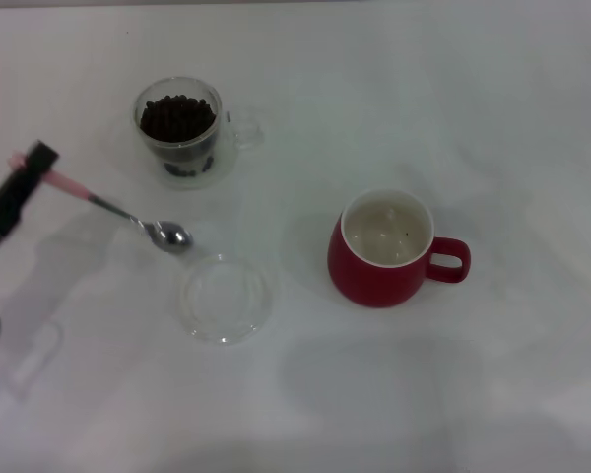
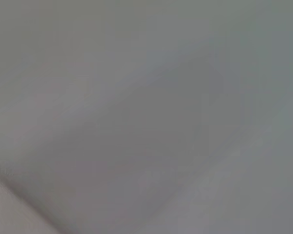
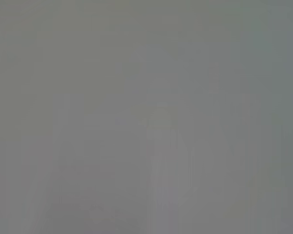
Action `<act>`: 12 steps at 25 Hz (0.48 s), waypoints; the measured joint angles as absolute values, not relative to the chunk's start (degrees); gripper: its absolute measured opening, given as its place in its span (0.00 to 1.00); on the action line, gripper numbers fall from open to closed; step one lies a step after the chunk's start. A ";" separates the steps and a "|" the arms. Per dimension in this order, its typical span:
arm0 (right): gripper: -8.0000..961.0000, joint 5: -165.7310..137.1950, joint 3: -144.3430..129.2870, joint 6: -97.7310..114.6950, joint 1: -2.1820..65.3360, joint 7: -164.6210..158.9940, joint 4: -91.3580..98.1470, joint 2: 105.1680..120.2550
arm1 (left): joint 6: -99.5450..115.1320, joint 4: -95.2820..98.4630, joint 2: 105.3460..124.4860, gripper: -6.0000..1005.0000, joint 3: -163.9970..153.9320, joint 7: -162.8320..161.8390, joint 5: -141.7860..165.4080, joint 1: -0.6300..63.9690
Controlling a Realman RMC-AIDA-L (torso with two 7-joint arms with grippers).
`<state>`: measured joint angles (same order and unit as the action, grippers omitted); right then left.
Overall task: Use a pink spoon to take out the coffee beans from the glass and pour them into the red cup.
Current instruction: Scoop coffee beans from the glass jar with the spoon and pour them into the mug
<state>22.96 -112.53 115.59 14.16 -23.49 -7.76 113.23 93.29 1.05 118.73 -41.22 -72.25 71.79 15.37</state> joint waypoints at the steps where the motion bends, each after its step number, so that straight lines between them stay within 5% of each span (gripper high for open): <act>1: 0.78 22.93 -112.53 115.88 14.19 -23.30 -7.63 113.43 | 93.10 6.78 118.43 0.14 -41.94 -76.33 71.91 15.55; 6: 0.78 22.85 -112.58 116.68 14.26 -23.05 -6.41 114.44 | 91.88 19.36 115.88 0.14 -42.23 -87.36 73.65 17.48; 12: 0.78 21.63 -112.84 117.11 13.64 -23.03 -3.64 115.05 | 84.11 23.87 109.72 0.14 -42.19 -98.19 78.86 24.71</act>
<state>21.63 -112.84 117.11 13.64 -23.03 -3.64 115.05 84.11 23.87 109.72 -42.19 -98.19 78.86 24.71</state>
